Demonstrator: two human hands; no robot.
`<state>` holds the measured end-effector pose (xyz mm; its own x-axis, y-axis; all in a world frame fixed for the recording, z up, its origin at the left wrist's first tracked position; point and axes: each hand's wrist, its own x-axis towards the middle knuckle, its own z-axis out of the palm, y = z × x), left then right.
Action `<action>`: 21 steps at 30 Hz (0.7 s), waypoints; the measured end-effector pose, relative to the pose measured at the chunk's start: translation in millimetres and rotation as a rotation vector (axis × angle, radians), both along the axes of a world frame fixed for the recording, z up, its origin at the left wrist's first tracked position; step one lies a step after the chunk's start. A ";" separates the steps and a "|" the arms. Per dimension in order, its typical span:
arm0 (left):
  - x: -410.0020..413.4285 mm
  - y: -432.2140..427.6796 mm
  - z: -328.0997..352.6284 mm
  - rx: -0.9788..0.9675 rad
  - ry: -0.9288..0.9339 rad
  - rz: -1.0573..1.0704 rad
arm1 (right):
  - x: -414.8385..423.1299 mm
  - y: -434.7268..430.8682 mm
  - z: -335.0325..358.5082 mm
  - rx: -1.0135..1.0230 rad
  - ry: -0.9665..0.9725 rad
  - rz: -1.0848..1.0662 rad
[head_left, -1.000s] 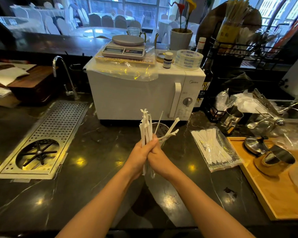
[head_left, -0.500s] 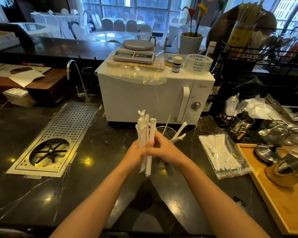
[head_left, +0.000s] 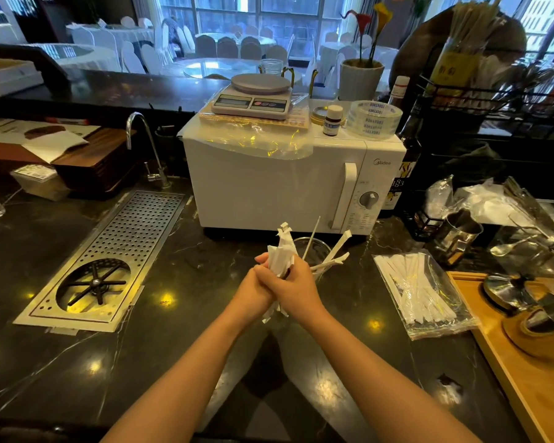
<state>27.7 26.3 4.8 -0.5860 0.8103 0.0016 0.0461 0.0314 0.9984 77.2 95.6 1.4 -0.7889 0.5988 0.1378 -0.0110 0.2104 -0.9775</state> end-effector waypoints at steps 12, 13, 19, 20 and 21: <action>1.4 5.5 -38.7 -0.082 -0.002 0.006 | 2.1 0.8 -40.1 -0.057 -0.139 0.079; -0.9 4.0 -41.9 -0.097 0.013 -0.004 | 2.0 1.1 -41.1 -0.087 -0.153 0.081; -13.0 2.4 -48.6 -0.185 0.055 -0.029 | -2.6 1.9 -41.3 -0.105 -0.173 0.081; -14.5 2.0 -46.5 -0.178 0.061 -0.026 | -3.9 2.2 -40.0 -0.085 -0.177 0.074; -16.2 1.7 -44.0 -0.163 0.059 -0.023 | -5.2 2.8 -37.7 -0.066 -0.180 0.065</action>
